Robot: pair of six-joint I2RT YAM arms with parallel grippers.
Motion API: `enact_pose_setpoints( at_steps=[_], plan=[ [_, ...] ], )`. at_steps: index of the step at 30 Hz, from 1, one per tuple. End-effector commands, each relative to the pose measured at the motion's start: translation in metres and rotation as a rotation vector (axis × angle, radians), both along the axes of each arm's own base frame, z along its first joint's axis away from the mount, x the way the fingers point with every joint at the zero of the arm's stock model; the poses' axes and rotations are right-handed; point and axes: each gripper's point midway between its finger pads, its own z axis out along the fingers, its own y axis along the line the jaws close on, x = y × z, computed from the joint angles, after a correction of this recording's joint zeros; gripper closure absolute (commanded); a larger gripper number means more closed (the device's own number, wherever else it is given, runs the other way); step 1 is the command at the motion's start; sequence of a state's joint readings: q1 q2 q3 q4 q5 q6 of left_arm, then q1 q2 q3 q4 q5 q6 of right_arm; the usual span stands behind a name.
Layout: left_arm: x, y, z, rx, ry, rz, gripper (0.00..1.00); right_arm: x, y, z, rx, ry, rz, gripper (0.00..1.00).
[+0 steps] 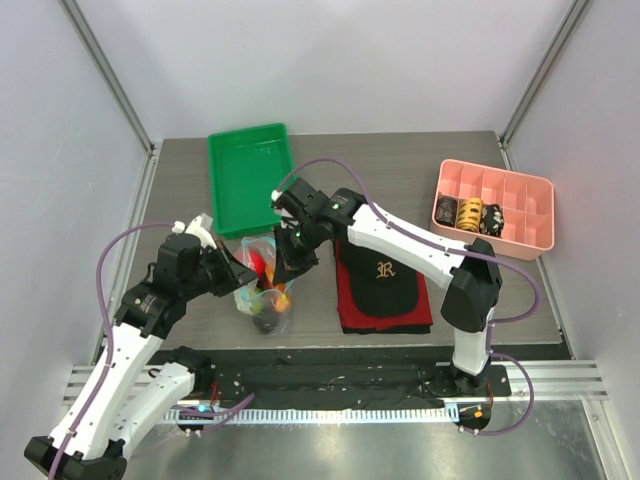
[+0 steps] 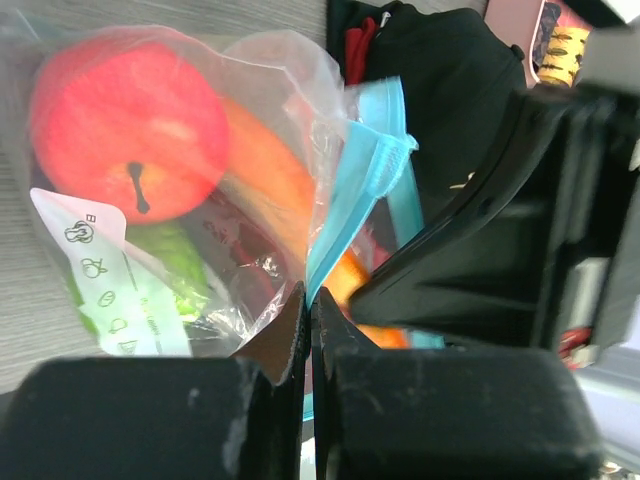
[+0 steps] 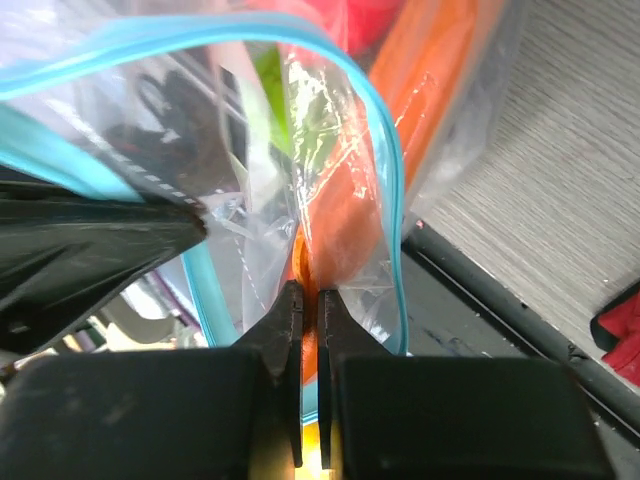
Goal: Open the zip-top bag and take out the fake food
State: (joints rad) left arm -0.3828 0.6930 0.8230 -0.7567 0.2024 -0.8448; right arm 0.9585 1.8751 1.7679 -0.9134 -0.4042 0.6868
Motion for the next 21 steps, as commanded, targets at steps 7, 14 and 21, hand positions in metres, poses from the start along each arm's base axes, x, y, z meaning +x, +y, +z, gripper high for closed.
enact_pose_setpoints(
  at_steps=[7, 14, 21],
  plan=[
    [-0.009, -0.028, 0.052, -0.235, -0.039, -0.066, 1.00, 0.044, 0.032, 0.016, -0.046, -0.266, -0.028, 0.99],
    [-0.010, -0.027, 0.070, -0.203, -0.061, -0.097, 1.00, 0.064, 0.063, 0.033, 0.044, -0.370, -0.123, 0.99],
    [-0.024, -0.012, 0.020, -0.113, 0.008, -0.066, 1.00, 0.079, 0.048, 0.086, 0.140, -0.237, -0.199, 0.99]
  ],
)
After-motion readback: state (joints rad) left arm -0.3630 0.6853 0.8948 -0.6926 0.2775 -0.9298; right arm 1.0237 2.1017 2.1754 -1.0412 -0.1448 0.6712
